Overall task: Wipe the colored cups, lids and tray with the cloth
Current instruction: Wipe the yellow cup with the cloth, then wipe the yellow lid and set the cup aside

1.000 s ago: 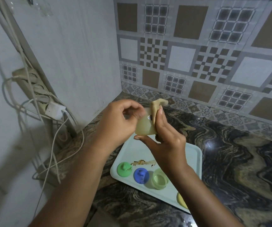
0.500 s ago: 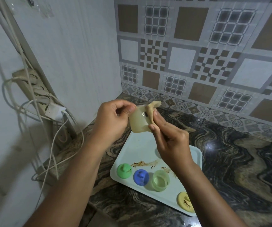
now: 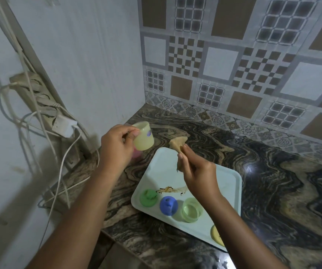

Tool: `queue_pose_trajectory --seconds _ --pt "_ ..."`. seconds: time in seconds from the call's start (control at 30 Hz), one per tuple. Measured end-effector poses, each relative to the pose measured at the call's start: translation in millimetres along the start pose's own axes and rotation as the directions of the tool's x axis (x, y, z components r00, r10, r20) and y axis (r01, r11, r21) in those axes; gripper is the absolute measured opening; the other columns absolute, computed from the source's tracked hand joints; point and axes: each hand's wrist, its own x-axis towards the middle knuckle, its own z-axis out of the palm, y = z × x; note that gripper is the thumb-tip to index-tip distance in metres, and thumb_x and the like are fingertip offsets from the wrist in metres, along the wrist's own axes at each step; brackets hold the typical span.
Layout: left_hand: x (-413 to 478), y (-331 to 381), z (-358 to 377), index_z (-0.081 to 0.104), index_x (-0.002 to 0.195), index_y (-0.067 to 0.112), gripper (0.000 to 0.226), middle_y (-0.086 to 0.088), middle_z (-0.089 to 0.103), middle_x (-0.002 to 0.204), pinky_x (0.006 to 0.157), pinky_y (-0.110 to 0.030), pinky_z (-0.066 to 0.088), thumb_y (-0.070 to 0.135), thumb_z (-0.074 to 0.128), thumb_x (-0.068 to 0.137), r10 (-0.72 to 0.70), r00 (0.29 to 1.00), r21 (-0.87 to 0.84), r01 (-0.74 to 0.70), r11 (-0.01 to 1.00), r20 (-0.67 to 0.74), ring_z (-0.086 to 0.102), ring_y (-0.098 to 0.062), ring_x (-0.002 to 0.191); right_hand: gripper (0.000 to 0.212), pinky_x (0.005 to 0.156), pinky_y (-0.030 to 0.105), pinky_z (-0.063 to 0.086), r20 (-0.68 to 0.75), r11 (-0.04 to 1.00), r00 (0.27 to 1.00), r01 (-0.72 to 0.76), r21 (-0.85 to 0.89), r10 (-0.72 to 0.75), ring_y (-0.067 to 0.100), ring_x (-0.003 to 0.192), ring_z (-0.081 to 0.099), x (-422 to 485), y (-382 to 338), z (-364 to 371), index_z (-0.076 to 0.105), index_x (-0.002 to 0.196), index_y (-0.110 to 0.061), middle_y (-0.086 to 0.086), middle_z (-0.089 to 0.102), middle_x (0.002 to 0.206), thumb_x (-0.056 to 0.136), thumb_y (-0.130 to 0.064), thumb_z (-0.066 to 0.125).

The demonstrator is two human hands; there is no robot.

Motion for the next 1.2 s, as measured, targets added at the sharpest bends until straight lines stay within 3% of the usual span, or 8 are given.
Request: queue_pose_trajectory --seconds 0.07,0.13,0.3,0.5,0.67,0.87,1.0,1.2 --pt "-5 -20 3 0.077 0.091 0.010 0.008 -0.002 0.074 0.093 0.083 -0.029 0.053 0.011 0.070 0.088 -0.019 1.000 0.058 0.018 0.998 0.022 0.067 -0.015 0.087 0.036 0.090 0.029 0.058 0.039 1.000 0.999 -0.017 -0.023 0.017 0.011 0.109 0.070 6 11 13 0.070 0.123 -0.001 0.014 0.074 0.117 0.096 -0.025 0.064" --pt "-10 -36 5 0.078 0.090 0.007 0.007 -0.007 0.075 0.090 0.081 -0.032 0.054 0.007 0.071 0.087 -0.045 0.997 0.109 0.038 0.993 0.064 0.069 -0.023 0.086 0.035 0.087 0.037 0.061 0.081 0.996 0.996 0.033 -0.084 -0.026 0.018 0.116 0.067 11 21 32 0.071 0.120 0.000 0.019 0.069 0.126 0.096 -0.024 0.062" --pt "-20 -72 6 0.078 0.086 0.002 0.008 -0.015 0.075 0.085 0.070 -0.034 0.051 0.005 0.070 0.087 -0.111 0.983 0.273 0.068 0.960 0.146 0.069 -0.033 0.080 0.039 0.065 0.036 0.061 0.272 0.934 0.954 0.209 -0.290 -0.129 0.036 0.085 0.075 13 47 84 0.069 0.119 -0.002 0.023 0.062 0.135 0.100 -0.031 0.051" --pt "-36 -116 14 0.079 0.089 0.005 0.014 -0.014 0.076 0.089 0.064 -0.027 0.041 0.011 0.066 0.091 -0.299 0.927 0.386 0.197 0.901 0.226 0.069 -0.033 0.082 0.035 0.067 0.046 0.058 0.483 0.906 0.873 0.254 -0.339 -0.063 0.047 0.093 0.070 5 70 132 0.056 0.133 -0.008 0.022 0.043 0.155 0.100 -0.021 0.058" --pt "-42 -135 19 0.070 0.066 0.002 0.029 -0.018 0.069 0.072 0.061 -0.038 0.051 0.013 0.064 0.092 -0.381 0.874 0.425 0.234 0.874 0.301 0.064 -0.033 0.067 0.035 0.068 0.046 0.059 0.517 0.909 0.854 0.258 -0.327 -0.056 0.049 0.094 0.069 4 73 149 0.058 0.132 -0.005 0.025 0.044 0.152 0.100 -0.018 0.060" --pt "-50 -136 22 0.057 0.056 0.010 0.038 0.004 0.043 0.050 0.056 -0.030 0.035 0.009 0.060 0.094 -0.397 0.845 0.451 0.216 0.866 0.357 0.047 -0.021 0.055 0.033 0.070 0.046 0.061 0.505 0.926 0.860 0.245 -0.289 -0.070 0.046 0.090 0.071 4 76 156 0.062 0.129 -0.005 0.027 0.050 0.147 0.098 -0.015 0.059" --pt "-50 -136 24 0.070 0.068 0.008 0.027 -0.008 0.069 0.074 0.058 -0.030 0.043 0.015 0.062 0.093 -0.409 0.835 0.474 0.211 0.855 0.367 0.064 -0.028 0.070 0.031 0.066 0.046 0.062 0.459 0.928 0.882 0.257 -0.269 -0.111 0.046 0.086 0.072 3 75 154 0.065 0.125 -0.002 0.028 0.056 0.141 0.096 -0.014 0.061" --pt "-49 -121 25 0.074 0.114 0.016 0.025 -0.013 0.072 0.116 0.078 -0.035 0.052 0.023 0.064 0.093 -0.373 0.875 0.494 0.188 0.849 0.308 0.066 -0.035 0.102 0.035 0.070 0.043 0.061 0.376 0.948 0.918 0.224 -0.225 -0.128 0.045 0.092 0.073 -4 73 151 0.065 0.125 0.003 0.031 0.062 0.130 0.091 -0.008 0.067"
